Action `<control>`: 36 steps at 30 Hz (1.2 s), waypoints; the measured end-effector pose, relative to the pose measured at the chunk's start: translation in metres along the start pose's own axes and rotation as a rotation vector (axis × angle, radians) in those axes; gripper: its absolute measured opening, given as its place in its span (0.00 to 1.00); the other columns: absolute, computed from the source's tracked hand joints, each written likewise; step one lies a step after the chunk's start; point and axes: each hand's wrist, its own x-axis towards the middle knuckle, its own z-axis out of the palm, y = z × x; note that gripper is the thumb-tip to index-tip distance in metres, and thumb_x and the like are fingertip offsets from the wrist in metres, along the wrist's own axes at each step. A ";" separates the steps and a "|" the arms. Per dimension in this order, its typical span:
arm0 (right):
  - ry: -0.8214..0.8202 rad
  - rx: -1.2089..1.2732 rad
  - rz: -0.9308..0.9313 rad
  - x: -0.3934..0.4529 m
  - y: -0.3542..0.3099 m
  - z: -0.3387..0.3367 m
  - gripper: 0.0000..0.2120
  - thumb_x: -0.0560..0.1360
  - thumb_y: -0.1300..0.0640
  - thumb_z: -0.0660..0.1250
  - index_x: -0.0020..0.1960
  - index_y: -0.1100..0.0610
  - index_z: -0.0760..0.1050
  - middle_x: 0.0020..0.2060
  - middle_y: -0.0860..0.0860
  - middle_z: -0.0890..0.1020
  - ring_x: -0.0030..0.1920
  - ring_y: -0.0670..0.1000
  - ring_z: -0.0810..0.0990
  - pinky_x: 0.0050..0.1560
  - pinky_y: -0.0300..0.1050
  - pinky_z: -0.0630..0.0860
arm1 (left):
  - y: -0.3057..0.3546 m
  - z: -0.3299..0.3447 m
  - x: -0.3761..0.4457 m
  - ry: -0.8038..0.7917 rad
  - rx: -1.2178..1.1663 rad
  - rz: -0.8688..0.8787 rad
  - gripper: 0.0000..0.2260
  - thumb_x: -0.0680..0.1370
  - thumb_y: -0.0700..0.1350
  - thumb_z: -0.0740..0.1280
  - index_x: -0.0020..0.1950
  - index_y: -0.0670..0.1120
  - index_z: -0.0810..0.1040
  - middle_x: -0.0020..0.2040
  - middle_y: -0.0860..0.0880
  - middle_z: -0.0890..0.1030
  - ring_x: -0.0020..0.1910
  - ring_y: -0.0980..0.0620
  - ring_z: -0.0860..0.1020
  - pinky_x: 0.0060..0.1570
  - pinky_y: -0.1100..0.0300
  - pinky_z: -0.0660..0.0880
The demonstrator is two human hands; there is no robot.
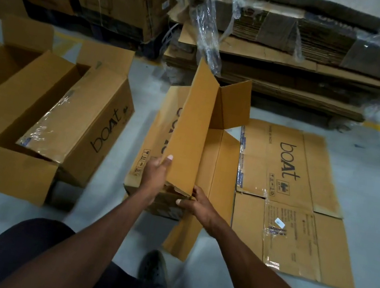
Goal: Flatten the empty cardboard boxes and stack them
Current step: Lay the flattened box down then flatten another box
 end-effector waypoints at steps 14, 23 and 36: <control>0.600 -0.129 0.227 0.033 0.017 0.009 0.24 0.78 0.43 0.63 0.66 0.59 0.75 0.59 0.59 0.81 0.58 0.62 0.79 0.59 0.53 0.76 | -0.052 -0.036 0.023 -0.192 -0.199 -0.189 0.30 0.83 0.63 0.51 0.54 0.42 0.84 0.43 0.43 0.84 0.38 0.48 0.80 0.36 0.58 0.74; 0.615 0.042 0.260 0.023 0.041 -0.020 0.27 0.79 0.49 0.67 0.73 0.59 0.67 0.66 0.59 0.76 0.64 0.62 0.75 0.61 0.52 0.74 | -0.126 -0.057 0.042 -0.098 -0.083 -0.680 0.33 0.80 0.68 0.54 0.68 0.41 0.76 0.55 0.42 0.79 0.43 0.47 0.76 0.42 0.55 0.73; 0.587 0.077 0.339 0.030 0.039 -0.035 0.33 0.76 0.45 0.70 0.74 0.59 0.65 0.67 0.59 0.75 0.59 0.59 0.75 0.61 0.54 0.76 | -0.110 -0.051 0.058 -0.050 -0.426 -0.674 0.10 0.82 0.42 0.61 0.61 0.43 0.77 0.54 0.45 0.83 0.49 0.49 0.81 0.55 0.55 0.74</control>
